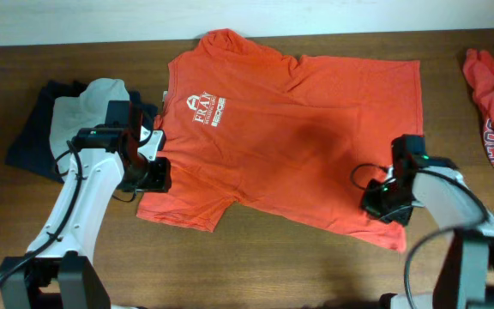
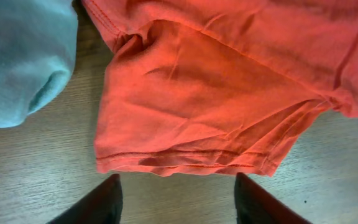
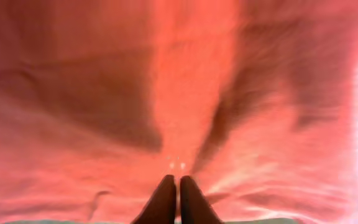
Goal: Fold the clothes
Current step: 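Move both grippers down to the shirt's lower left and right corners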
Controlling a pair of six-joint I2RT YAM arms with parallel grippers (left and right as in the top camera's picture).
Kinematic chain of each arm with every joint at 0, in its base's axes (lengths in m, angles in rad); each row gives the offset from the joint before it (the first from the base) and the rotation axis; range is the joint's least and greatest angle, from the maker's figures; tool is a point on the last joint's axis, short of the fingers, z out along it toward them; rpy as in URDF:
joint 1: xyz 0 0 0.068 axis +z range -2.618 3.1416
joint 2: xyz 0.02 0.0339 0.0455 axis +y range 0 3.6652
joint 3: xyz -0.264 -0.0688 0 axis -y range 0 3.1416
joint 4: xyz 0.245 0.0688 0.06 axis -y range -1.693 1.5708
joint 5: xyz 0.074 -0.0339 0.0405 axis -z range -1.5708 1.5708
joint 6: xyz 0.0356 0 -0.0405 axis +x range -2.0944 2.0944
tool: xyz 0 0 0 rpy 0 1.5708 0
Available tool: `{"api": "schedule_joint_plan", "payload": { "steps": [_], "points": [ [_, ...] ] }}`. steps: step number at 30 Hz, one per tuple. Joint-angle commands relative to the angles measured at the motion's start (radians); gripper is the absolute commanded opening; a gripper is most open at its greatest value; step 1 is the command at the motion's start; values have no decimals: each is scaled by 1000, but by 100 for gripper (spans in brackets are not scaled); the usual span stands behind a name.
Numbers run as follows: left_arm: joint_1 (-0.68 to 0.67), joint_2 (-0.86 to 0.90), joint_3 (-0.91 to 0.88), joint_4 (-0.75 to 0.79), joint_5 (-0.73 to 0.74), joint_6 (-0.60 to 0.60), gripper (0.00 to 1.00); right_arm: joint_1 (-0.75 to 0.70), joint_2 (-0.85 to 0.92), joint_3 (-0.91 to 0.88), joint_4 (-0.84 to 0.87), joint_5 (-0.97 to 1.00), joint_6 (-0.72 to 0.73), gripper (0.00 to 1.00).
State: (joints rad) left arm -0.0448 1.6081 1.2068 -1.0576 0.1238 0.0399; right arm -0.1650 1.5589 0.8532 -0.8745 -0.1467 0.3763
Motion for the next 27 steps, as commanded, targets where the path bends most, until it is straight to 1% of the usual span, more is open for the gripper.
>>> {"api": "schedule_joint_plan", "payload": {
  "steps": [1, 2, 3, 4, 6, 10, 13, 14, 15, 16, 18, 20, 21, 22, 23, 24, 25, 27],
  "points": [
    [1, -24, -2, -9, 16, -2, 64, -59, -84, 22, -16, 18, -1, 23],
    [1, -24, -2, -14, 21, -2, 65, -71, -91, 22, -27, 18, 0, 32],
    [1, -24, -2, -21, 28, -2, 65, -85, -96, 22, -41, 18, 0, 45],
    [1, -24, -2, -24, 37, -2, 65, -97, -96, 22, -53, 18, 0, 53],
    [1, -24, -2, -26, 49, -2, 65, -129, -94, 22, -76, 18, 0, 57],
    [1, -24, -8, -27, 56, -2, 65, -177, -94, 21, -119, -35, -1, 61],
    [1, -24, -17, -26, 56, -2, 65, -183, -94, 21, -113, -37, -1, 56],
    [1, -24, -17, -25, 56, -2, 65, -183, -94, 21, -94, -38, -2, 49],
    [1, -24, -17, -23, 56, -2, 64, -183, -94, 21, -68, -42, -3, 36],
    [1, -24, -17, -20, 56, -2, 62, -183, -94, 21, -32, -56, -14, 27],
    [1, -24, -18, -14, 56, -2, 57, -182, -94, 21, 22, -143, -47, 18],
    [0, -24, -24, -8, 56, -1, 57, -182, -94, 21, 36, -214, -47, 16],
    [1, -24, -34, -4, 55, 1, 57, -180, -94, 21, 39, -232, -47, 19],
    [1, -21, -46, 4, 55, 3, 58, -179, -94, 21, 38, -237, -47, 32],
    [1, -20, -64, 16, 57, 2, 65, -175, -94, 21, 34, -239, -48, 45],
    [1, -17, -85, 32, 57, -3, 67, -174, -94, 21, 32, -240, -51, 50],
    [1, -16, -108, 50, 61, -6, 69, -174, -94, 21, 28, -239, -58, 58],
    [1, -15, -159, 94, 64, -44, 69, -174, -94, 21, 18, -240, -71, 63]
  ]
}}
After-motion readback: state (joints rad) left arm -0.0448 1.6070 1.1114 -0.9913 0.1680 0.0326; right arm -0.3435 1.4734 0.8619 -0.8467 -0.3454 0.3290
